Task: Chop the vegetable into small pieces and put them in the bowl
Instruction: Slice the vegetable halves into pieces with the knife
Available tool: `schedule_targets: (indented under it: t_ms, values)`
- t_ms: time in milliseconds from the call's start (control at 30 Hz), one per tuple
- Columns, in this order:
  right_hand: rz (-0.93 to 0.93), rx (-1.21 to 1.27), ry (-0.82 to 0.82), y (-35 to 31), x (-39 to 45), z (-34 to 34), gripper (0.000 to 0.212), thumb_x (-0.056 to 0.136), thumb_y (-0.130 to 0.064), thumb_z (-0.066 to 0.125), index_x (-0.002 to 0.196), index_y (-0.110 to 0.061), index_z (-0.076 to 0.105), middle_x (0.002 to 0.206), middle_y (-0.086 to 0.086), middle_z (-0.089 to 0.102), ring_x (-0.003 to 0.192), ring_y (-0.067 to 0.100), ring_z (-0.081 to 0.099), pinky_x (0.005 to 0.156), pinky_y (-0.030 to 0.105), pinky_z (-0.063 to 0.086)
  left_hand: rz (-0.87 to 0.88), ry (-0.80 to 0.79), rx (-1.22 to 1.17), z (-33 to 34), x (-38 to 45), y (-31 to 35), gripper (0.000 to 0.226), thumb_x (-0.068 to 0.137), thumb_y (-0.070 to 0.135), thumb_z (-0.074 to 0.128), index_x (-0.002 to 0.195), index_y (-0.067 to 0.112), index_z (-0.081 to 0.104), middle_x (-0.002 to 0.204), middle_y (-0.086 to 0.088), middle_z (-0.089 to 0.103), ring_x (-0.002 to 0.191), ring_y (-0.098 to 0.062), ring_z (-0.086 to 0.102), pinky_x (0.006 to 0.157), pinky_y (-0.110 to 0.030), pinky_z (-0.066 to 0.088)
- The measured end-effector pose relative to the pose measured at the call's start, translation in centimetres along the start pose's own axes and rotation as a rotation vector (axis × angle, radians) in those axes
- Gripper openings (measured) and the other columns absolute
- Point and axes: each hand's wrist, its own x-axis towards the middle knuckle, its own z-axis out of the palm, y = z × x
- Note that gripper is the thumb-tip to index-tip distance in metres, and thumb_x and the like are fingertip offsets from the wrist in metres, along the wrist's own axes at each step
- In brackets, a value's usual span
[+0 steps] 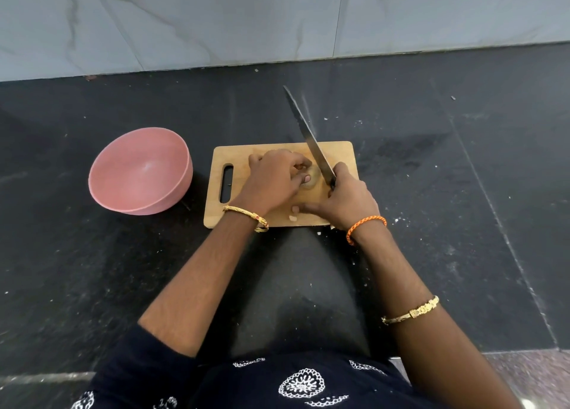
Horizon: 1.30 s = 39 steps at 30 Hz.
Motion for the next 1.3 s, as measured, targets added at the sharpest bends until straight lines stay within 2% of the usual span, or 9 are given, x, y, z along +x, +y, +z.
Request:
schedule_targets:
  t_ms: [333, 533, 667, 767, 833, 900, 1033, 1100, 1300]
  values:
    - [0.052, -0.047, 0.096, -0.3, -1.1, 0.1, 0.065, 0.063, -0.054, 0.078, 0.100, -0.017, 0.039, 0.093, 0.003, 0.062, 0.092, 0.031, 0.061, 0.067, 0.033, 0.042, 0.046, -0.070, 0.010, -0.3, -0.3, -0.5, 0.037, 0.088, 0.028, 0.059, 0.124, 0.031, 0.055, 0.127, 0.007, 0.054, 0.124, -0.016, 0.041, 0.091, -0.038, 0.022]
    - [0.015, -0.096, -0.037, -0.9, -2.9, 0.3, 0.081, 0.052, -0.060, 0.081, 0.100, -0.022, 0.030, 0.092, -0.005, 0.056, 0.086, 0.023, 0.055, 0.068, 0.032, 0.037, 0.004, -0.125, -0.020, -0.9, 0.2, -1.2, 0.041, 0.084, 0.026, 0.059, 0.124, 0.031, 0.054, 0.133, 0.008, 0.050, 0.129, -0.018, 0.036, 0.092, -0.035, 0.018]
    - [0.067, 0.059, 0.075, 0.3, -1.9, -0.7, 0.055, 0.072, -0.054, 0.071, 0.104, -0.019, 0.042, 0.088, -0.004, 0.055, 0.084, 0.024, 0.055, 0.074, 0.036, 0.047, 0.058, -0.178, -0.024, -0.8, 0.0, -1.1, 0.046, 0.082, 0.029, 0.062, 0.126, 0.038, 0.051, 0.134, 0.010, 0.047, 0.130, -0.016, 0.031, 0.096, -0.036, 0.017]
    - [0.082, 0.224, 0.111, 1.1, -0.7, -1.0, 0.026, 0.091, -0.036, 0.055, 0.098, -0.013, 0.044, 0.081, 0.002, 0.054, 0.080, 0.026, 0.056, 0.064, 0.031, 0.041, 0.100, -0.220, -0.005, -0.4, 0.0, -0.8, 0.045, 0.085, 0.028, 0.061, 0.127, 0.039, 0.049, 0.134, 0.012, 0.047, 0.132, -0.015, 0.026, 0.101, -0.040, 0.015]
    - [0.093, 0.299, 0.098, 1.2, -0.3, -1.3, 0.020, 0.097, -0.030, 0.045, 0.095, -0.009, 0.045, 0.073, -0.001, 0.049, 0.070, 0.019, 0.049, 0.054, 0.029, 0.034, 0.102, -0.207, 0.016, -0.1, 0.1, -0.5, 0.040, 0.087, 0.027, 0.060, 0.125, 0.038, 0.052, 0.131, 0.012, 0.049, 0.130, -0.014, 0.029, 0.099, -0.040, 0.017]
    - [0.091, 0.333, 0.086, 1.3, -0.4, -1.2, 0.023, 0.099, -0.029, 0.040, 0.092, -0.008, 0.046, 0.072, -0.001, 0.047, 0.065, 0.015, 0.047, 0.052, 0.025, 0.035, 0.064, -0.141, 0.040, 0.3, 0.1, -0.2, 0.039, 0.085, 0.034, 0.062, 0.123, 0.036, 0.055, 0.124, 0.010, 0.052, 0.125, -0.014, 0.036, 0.094, -0.039, 0.020]
    - [0.104, 0.383, 0.087, 1.6, -1.0, 0.2, 0.032, 0.099, -0.033, 0.037, 0.074, -0.013, 0.044, 0.069, 0.004, 0.050, 0.067, 0.027, 0.051, 0.062, 0.034, 0.046, -0.056, 0.057, 0.090, 1.4, -1.0, 0.6, 0.050, 0.072, 0.056, 0.066, 0.113, 0.028, 0.063, 0.108, 0.004, 0.058, 0.110, -0.016, 0.047, 0.085, -0.037, 0.023]
    - [0.106, 0.395, 0.101, 1.6, -1.0, 0.4, 0.035, 0.098, -0.032, 0.036, 0.068, -0.016, 0.041, 0.068, 0.005, 0.050, 0.069, 0.028, 0.050, 0.062, 0.034, 0.044, -0.066, 0.044, 0.102, 1.7, -1.4, 0.7, 0.054, 0.071, 0.057, 0.066, 0.114, 0.025, 0.062, 0.109, 0.002, 0.056, 0.111, -0.018, 0.046, 0.088, -0.038, 0.024]
    - [0.087, 0.329, 0.064, 1.9, -1.2, -0.2, 0.042, 0.099, -0.034, 0.031, 0.088, -0.004, 0.058, 0.083, 0.010, 0.061, 0.079, 0.029, 0.054, 0.066, 0.029, 0.040, -0.002, 0.007, 0.074, 1.2, -1.2, 0.0, 0.045, 0.079, 0.044, 0.065, 0.120, 0.027, 0.058, 0.112, 0.002, 0.056, 0.114, -0.019, 0.043, 0.088, -0.038, 0.022]
